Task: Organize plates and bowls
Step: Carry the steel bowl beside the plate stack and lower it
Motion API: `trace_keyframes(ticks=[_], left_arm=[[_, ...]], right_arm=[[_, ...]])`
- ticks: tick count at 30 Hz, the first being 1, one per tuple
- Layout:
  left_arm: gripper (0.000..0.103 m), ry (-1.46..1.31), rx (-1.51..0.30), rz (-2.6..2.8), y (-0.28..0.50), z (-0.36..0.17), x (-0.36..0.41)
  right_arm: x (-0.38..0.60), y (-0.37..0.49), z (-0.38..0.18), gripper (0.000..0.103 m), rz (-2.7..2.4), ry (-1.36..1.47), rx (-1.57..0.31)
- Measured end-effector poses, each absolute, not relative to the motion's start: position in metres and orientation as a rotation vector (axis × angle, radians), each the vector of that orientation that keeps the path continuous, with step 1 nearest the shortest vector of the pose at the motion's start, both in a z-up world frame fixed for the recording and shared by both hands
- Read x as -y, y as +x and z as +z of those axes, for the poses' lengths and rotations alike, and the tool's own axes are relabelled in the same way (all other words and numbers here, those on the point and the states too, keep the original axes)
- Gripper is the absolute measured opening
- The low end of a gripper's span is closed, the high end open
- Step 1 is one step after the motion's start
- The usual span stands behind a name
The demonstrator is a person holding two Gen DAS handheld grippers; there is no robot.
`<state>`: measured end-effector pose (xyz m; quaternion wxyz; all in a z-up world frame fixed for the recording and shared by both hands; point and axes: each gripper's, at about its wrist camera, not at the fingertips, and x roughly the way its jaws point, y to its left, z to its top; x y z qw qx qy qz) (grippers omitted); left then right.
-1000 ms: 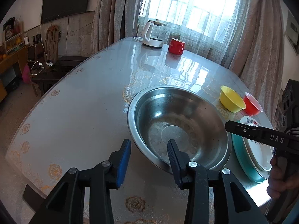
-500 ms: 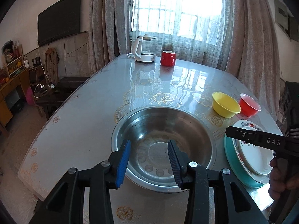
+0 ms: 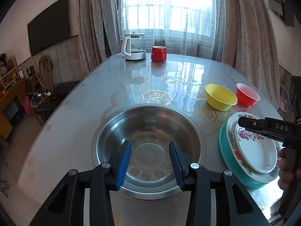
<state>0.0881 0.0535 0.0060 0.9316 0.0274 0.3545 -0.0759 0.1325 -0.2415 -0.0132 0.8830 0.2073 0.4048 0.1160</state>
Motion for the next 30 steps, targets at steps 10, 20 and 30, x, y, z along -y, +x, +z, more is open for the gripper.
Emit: trace_keyframes(ticks=[10, 20, 30], left_arm=[[0.043, 0.152, -0.684, -0.169, 0.088, 0.010, -0.030], [0.043, 0.231, -0.658, -0.204, 0.088, 0.012, -0.006], [0.046, 0.267, -0.673, -0.246, 0.097, 0.009, 0.019]], right_arm=[[0.266, 0.130, -0.019, 0.040, 0.193, 0.468, -0.838], [0.285, 0.129, -0.023, 0.040, 0.161, 0.496, -0.833], [0.305, 0.128, -0.029, 0.040, 0.129, 0.535, -0.833]])
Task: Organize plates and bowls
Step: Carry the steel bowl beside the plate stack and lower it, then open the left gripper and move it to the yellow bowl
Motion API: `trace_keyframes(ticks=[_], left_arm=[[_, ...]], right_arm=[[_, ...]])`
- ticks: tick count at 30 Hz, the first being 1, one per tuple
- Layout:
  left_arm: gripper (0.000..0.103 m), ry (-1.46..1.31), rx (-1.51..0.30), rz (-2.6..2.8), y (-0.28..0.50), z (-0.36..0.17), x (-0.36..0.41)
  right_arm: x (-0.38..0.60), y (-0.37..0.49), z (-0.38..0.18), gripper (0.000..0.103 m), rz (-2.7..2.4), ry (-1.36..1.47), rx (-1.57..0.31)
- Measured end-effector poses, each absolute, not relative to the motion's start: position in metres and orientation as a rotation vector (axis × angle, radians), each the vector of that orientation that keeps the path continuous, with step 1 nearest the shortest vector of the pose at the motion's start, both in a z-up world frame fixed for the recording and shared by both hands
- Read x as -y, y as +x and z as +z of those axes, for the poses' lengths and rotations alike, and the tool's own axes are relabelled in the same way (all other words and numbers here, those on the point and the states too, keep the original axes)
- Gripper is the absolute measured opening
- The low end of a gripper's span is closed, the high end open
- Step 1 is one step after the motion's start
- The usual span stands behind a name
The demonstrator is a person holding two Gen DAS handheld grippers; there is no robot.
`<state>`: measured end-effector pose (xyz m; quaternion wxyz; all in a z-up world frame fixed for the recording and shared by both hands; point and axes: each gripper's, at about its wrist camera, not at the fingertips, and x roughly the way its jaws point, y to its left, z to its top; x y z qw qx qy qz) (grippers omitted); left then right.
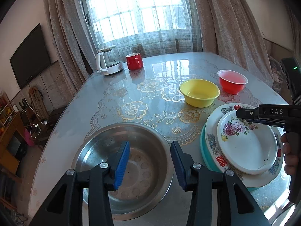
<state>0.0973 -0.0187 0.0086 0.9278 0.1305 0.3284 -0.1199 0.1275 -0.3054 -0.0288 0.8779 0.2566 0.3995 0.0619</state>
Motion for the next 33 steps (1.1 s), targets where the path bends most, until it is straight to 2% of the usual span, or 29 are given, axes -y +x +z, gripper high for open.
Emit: trace_keyframes(ticks=[9, 20, 24, 26, 33], left_arm=[[0.046, 0.224, -0.771, -0.318, 0.132, 0.004, 0.045], [0.044, 0.065, -0.849, -0.363, 0.180, 0.009, 0.054], [0.044, 0.010, -0.892, -0.372, 0.200, 0.007, 0.061], [0.040, -0.024, -0.917, -0.361, 0.212, 0.006, 0.063], [0.037, -0.104, -0.933, -0.371, 0.245, 0.005, 0.077]], right_arm=[[0.328, 0.137, -0.033, 0.040, 0.138, 0.608, -0.849], [0.337, 0.156, -0.011, 0.040, 0.141, 0.607, -0.814], [0.339, 0.170, -0.013, 0.030, 0.125, 0.626, -0.820], [0.340, 0.180, -0.015, 0.027, 0.105, 0.624, -0.834], [0.343, 0.205, -0.018, 0.025, 0.099, 0.632, -0.855]])
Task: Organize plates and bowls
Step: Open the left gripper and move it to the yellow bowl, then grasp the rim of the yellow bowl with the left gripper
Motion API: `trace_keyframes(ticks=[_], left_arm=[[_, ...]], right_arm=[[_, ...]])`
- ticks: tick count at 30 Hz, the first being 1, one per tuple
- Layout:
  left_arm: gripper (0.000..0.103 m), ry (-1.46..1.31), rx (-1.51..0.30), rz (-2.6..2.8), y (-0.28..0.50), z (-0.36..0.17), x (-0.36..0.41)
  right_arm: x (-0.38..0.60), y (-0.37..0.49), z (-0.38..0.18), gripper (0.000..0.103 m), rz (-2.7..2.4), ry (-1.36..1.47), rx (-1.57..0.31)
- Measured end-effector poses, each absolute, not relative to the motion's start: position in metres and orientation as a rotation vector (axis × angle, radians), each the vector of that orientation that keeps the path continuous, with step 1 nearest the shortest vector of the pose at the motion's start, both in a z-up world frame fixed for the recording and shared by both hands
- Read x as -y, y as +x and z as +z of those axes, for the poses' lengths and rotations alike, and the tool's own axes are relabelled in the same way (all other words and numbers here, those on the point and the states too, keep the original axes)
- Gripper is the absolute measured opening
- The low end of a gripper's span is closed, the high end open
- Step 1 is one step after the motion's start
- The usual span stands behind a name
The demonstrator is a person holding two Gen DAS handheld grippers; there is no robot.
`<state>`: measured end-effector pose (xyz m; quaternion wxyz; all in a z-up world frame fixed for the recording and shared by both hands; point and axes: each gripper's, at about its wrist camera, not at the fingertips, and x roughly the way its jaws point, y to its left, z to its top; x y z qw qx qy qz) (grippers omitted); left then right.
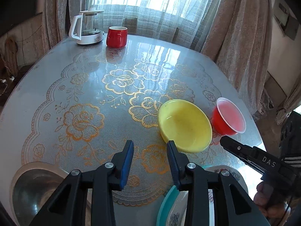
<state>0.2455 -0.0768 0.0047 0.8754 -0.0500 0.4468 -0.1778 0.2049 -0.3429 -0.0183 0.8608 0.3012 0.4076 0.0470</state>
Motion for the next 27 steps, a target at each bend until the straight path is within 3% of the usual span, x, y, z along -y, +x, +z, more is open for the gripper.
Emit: trace_keyframes(ticks=[9, 14, 17, 27], left_arm=[[0.035, -0.213, -1.029, -0.385, 0.283, -0.015, 0.093], [0.014, -0.225, -1.077, -0.427, 0.289, -0.030, 0.105], [0.013, -0.216, -1.054, -0.435, 0.285, -0.029, 0.106], [0.013, -0.166, -1.012, -0.416, 0.268, -0.014, 0.094]], right_arm=[[0.347, 0.229, -0.027, 0.025, 0.063, 0.634, -0.889], [0.346, 0.235, -0.035, 0.018, 0.070, 0.628, -0.906], [0.342, 0.234, -0.037, 0.012, 0.101, 0.613, -0.906], [0.334, 0.229, -0.033, 0.012, 0.119, 0.598, -0.906]])
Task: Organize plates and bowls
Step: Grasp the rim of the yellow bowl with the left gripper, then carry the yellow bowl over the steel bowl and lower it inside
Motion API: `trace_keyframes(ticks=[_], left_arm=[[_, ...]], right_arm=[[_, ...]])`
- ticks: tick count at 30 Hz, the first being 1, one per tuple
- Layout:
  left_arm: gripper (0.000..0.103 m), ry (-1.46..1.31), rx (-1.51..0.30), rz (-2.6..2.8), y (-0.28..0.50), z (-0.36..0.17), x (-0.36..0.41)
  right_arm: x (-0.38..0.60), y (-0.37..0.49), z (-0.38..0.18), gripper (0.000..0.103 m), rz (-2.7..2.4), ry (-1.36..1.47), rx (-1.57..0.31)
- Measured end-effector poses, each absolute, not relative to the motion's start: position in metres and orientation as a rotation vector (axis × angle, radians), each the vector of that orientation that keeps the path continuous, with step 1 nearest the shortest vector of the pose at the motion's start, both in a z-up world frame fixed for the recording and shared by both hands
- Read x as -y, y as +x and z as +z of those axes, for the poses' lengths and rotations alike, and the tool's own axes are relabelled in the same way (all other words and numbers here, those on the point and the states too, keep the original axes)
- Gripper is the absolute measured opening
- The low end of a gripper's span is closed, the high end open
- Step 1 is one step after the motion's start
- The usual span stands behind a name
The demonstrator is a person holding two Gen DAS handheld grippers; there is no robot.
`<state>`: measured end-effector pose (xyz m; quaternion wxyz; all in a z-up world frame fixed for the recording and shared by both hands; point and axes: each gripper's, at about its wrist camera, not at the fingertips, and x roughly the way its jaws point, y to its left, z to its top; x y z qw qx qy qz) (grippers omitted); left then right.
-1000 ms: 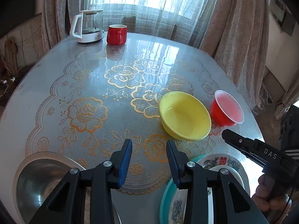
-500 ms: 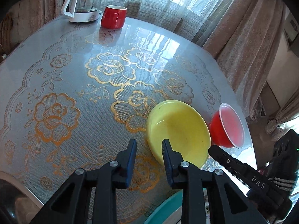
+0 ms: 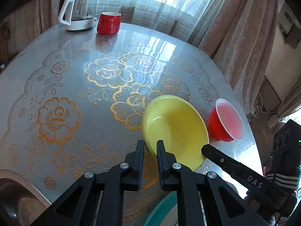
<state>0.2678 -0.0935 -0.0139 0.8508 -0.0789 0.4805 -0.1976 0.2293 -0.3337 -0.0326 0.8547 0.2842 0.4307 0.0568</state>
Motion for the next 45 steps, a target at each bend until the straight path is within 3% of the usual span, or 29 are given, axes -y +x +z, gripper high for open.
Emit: trace_keyframes(ticks=[27, 45], left_arm=[[0.013, -0.213, -0.821, -0.383, 0.183, 0.040, 0.011], [0.014, -0.343, -0.823, -0.247, 0.121, 0.025, -0.095]], right_arm=[[0.268, 0.194, 0.000, 0.012, 0.292, 0.564, -0.858], [0.168, 0.160, 0.015, 0.012, 0.508, 0.417, -0.871]])
